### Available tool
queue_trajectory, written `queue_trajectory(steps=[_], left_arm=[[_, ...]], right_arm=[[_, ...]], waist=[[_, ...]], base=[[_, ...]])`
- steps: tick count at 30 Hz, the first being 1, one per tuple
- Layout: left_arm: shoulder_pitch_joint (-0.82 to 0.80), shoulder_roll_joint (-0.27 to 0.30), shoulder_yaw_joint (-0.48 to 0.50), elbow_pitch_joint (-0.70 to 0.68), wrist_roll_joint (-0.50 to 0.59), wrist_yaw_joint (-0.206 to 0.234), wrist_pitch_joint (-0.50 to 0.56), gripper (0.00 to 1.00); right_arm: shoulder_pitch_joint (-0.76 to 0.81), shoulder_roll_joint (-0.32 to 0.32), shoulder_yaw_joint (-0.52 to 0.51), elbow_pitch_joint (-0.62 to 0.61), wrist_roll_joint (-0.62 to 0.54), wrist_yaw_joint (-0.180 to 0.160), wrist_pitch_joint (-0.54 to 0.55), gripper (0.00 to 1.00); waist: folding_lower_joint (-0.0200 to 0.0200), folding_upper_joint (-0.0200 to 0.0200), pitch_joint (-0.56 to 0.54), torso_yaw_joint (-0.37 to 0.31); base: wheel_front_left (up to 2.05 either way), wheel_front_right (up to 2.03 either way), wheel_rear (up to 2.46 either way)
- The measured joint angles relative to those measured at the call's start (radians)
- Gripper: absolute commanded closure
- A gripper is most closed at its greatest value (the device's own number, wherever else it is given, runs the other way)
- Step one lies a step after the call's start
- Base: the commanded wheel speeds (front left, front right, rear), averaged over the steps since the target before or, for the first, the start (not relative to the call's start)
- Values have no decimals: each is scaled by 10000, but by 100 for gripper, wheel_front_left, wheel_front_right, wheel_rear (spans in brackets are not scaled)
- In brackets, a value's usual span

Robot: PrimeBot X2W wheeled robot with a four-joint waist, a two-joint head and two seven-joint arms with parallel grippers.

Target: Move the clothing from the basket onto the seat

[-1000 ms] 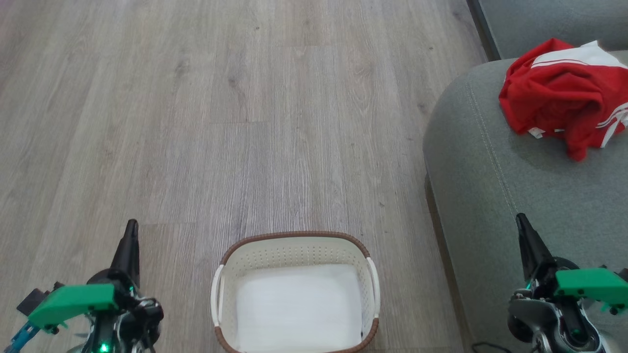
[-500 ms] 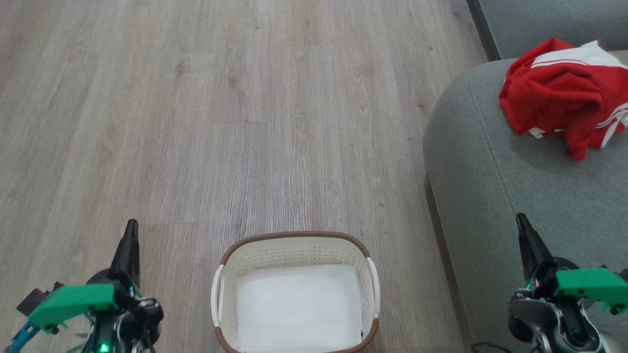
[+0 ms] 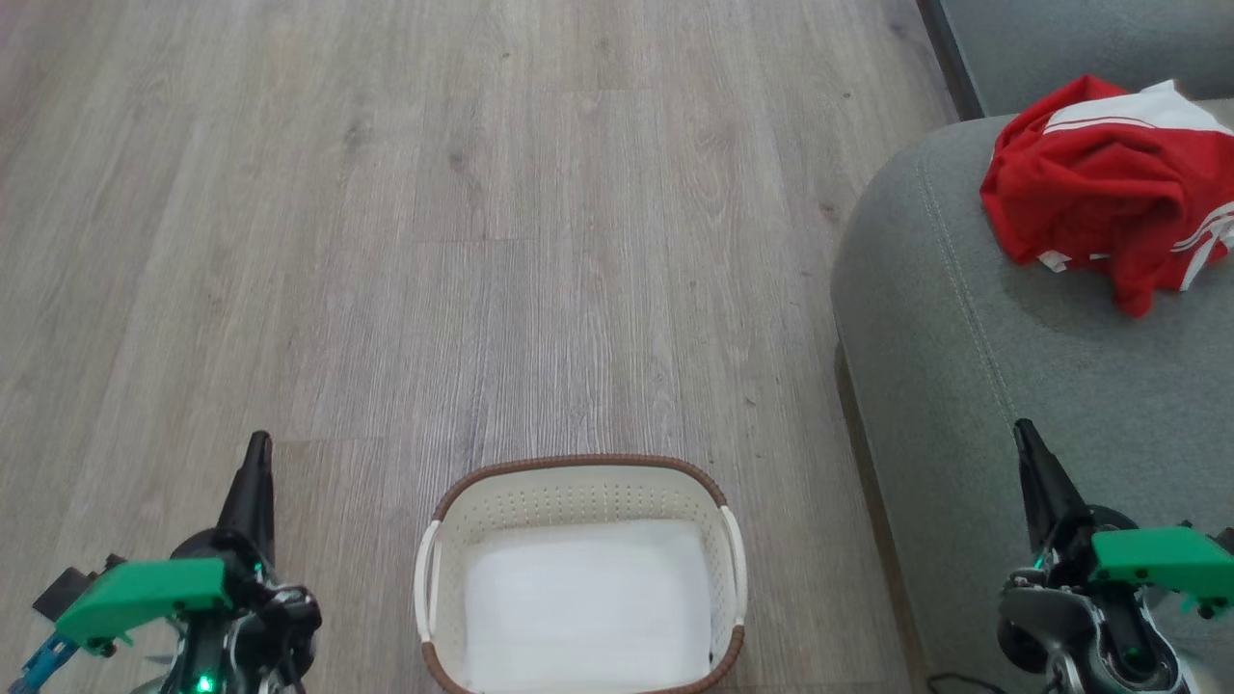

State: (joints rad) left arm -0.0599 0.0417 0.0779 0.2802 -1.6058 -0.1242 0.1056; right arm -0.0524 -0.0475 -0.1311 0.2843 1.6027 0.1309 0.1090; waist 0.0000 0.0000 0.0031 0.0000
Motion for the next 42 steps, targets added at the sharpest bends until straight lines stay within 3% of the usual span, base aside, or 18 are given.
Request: queue_trajectory(steps=[42], left_arm=[[0,0,0,0,0,0,0,100]], right_arm=[[0,0,0,0,0,0,0,100]], waist=[[0,0,0,0]], base=[[0,0,0]])
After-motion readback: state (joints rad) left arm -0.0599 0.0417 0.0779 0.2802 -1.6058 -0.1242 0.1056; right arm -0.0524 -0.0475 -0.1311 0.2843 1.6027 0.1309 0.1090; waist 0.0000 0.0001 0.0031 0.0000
